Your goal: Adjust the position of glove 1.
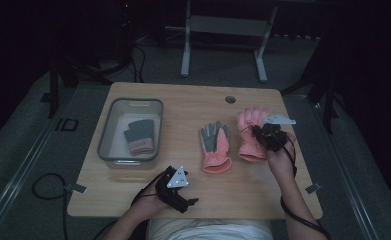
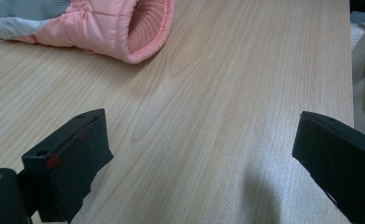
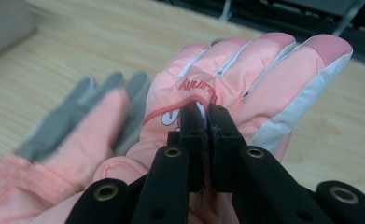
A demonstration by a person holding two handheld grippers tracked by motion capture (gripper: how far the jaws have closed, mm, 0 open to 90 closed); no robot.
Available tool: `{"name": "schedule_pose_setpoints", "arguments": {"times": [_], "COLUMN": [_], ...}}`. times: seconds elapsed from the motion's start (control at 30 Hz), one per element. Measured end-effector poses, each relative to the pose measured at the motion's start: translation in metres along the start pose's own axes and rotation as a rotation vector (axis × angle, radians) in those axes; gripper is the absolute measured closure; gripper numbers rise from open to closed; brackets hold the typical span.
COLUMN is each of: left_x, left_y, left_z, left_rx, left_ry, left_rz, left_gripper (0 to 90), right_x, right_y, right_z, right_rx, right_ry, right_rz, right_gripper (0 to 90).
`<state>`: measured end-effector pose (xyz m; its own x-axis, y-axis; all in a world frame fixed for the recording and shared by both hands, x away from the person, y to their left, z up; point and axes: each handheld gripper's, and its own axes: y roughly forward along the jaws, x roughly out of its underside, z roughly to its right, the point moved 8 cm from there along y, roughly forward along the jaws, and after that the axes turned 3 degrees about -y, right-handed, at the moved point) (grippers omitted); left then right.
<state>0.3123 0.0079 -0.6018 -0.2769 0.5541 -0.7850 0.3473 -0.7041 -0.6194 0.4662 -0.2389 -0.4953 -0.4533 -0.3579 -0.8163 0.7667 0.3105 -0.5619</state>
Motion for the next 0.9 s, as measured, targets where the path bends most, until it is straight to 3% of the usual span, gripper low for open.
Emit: {"name": "schedule_pose_setpoints", "arguments": {"times": [0.23, 0.47, 0.5, 0.67, 0.9], "left_x": [0.0, 0.0, 0.0, 0.0, 0.0], "left_y": [0.0, 0.0, 0.0, 0.0, 0.0], "left_z": [0.0, 0.0, 0.0, 0.0, 0.0], "left_rx": [0.001, 0.001, 0.002, 0.001, 0.002], "left_ry": [0.001, 0.002, 0.004, 0.005, 0.007], "left_rz": [0.0, 0.004, 0.002, 0.003, 0.002], "left_gripper": [3.6, 3.6, 3.6, 3.6, 3.6], "right_x": [-0.035, -0.054, -0.059, -0.06, -0.046], "right_y": [-0.008, -0.009, -0.007, 0.001, 0.013], "right_z": [-0.017, -0.043, -0.054, -0.076, -0.101], "right_rx": [-0.031, -0.074, -0.094, -0.126, -0.167], "right_ry": [-0.023, -0.042, -0.05, -0.048, -0.034], "right_rz": [0.054, 0.081, 0.087, 0.082, 0.055], "right_gripper": [86.3, 86.3, 86.2, 86.2, 86.1]}}
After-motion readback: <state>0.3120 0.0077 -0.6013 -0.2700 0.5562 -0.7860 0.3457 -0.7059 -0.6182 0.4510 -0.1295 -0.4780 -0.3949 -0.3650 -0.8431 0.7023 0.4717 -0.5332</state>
